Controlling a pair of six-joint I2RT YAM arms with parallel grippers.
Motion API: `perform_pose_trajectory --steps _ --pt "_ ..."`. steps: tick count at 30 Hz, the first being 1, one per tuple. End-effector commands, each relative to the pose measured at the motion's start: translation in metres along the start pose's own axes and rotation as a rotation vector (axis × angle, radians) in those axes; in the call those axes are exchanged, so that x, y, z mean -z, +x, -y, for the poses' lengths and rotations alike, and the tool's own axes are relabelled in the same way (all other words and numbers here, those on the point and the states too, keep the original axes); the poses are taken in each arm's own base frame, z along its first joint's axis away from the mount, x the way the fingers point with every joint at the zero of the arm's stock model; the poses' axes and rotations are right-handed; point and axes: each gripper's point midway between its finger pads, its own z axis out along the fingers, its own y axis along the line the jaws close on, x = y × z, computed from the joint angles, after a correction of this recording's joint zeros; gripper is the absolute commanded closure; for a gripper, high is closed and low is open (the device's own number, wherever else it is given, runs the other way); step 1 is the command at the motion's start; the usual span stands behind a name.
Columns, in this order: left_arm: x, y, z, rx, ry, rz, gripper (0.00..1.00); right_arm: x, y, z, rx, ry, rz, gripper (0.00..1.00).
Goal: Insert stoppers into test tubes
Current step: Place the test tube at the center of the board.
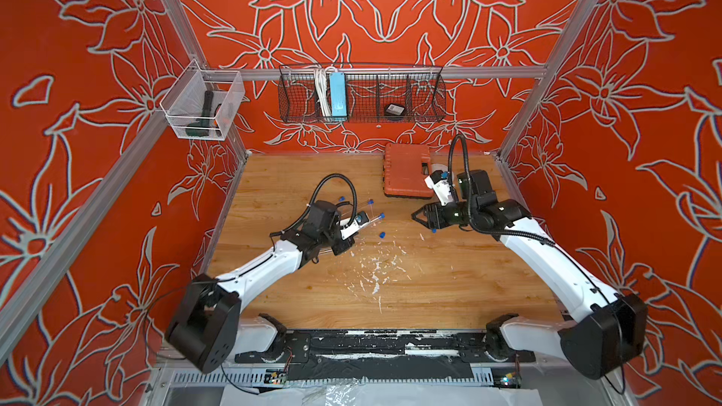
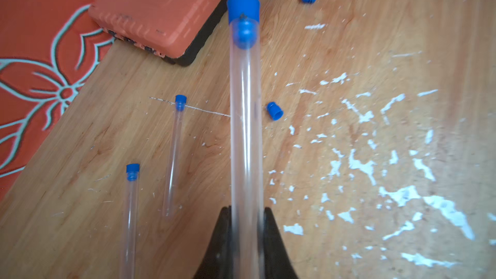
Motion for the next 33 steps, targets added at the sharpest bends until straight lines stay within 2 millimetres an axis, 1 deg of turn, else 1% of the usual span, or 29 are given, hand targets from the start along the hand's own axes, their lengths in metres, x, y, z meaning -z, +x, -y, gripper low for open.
perform_pose_trajectory --steps 1,5,10,12,17,23,28,33 --pt "-0.009 0.016 -0.017 -0.102 0.025 -0.079 1.00 0.004 0.004 0.004 0.022 0.025 -0.006 0.42" --pt "-0.033 0.018 -0.020 -0.128 0.121 -0.110 1.00 0.004 0.006 0.005 0.026 0.028 -0.004 0.42" --pt "-0.061 0.017 -0.019 -0.074 0.228 -0.138 0.99 0.001 0.010 0.007 0.022 0.022 -0.018 0.43" --pt "-0.070 0.020 -0.020 -0.058 0.246 -0.150 0.98 0.002 0.011 0.007 0.027 0.023 -0.020 0.43" --pt "-0.090 0.027 -0.029 -0.031 0.241 -0.193 0.98 0.002 0.011 0.008 0.016 0.022 -0.008 0.43" --pt "-0.103 0.033 -0.035 -0.012 0.235 -0.230 0.97 0.002 0.010 0.008 0.018 0.028 -0.005 0.43" --pt "-0.111 0.041 -0.035 -0.010 0.249 -0.262 0.96 0.003 0.012 0.009 0.016 0.036 -0.004 0.43" --pt "-0.115 0.051 -0.032 -0.030 0.258 -0.293 0.92 0.005 0.012 0.012 0.018 0.051 0.003 0.43"
